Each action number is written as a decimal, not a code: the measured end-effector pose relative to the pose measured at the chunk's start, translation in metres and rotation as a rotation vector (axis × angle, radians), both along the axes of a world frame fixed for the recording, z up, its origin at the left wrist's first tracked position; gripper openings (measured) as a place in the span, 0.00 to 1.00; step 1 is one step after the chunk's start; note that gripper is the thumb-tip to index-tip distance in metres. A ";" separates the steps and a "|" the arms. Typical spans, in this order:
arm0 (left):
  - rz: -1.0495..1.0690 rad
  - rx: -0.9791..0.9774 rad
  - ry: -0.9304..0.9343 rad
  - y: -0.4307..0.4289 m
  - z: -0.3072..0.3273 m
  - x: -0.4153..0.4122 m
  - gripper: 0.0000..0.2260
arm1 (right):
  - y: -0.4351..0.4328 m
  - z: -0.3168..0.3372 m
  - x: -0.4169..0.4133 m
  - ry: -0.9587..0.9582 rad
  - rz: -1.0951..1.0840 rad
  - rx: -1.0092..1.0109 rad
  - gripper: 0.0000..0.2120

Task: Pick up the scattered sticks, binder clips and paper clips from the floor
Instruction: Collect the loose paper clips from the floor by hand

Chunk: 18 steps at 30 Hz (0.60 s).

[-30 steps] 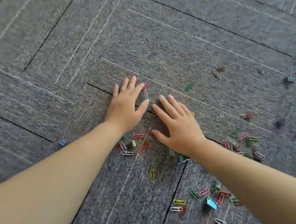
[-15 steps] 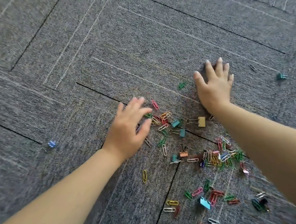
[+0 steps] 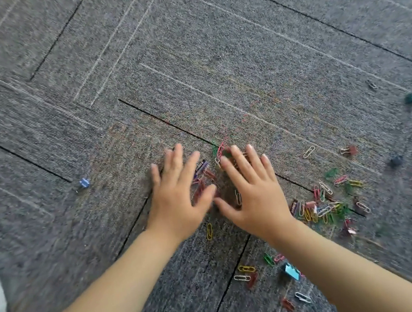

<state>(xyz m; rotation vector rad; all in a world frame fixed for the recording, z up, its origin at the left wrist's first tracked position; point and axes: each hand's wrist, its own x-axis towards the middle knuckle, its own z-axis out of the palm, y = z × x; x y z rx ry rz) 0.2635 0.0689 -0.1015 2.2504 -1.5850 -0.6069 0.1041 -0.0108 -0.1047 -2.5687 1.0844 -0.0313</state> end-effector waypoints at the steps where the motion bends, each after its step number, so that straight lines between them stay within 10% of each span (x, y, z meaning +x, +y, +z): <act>1: -0.065 -0.018 -0.025 0.001 -0.003 -0.010 0.31 | 0.005 -0.002 -0.003 -0.027 0.026 -0.042 0.31; 10: -0.274 -0.368 -0.008 0.002 -0.023 -0.039 0.12 | 0.012 -0.011 -0.018 -0.236 0.118 -0.218 0.04; 18: -0.396 -0.234 0.103 -0.031 -0.013 -0.070 0.20 | 0.001 0.012 -0.079 -0.268 -0.324 -0.182 0.07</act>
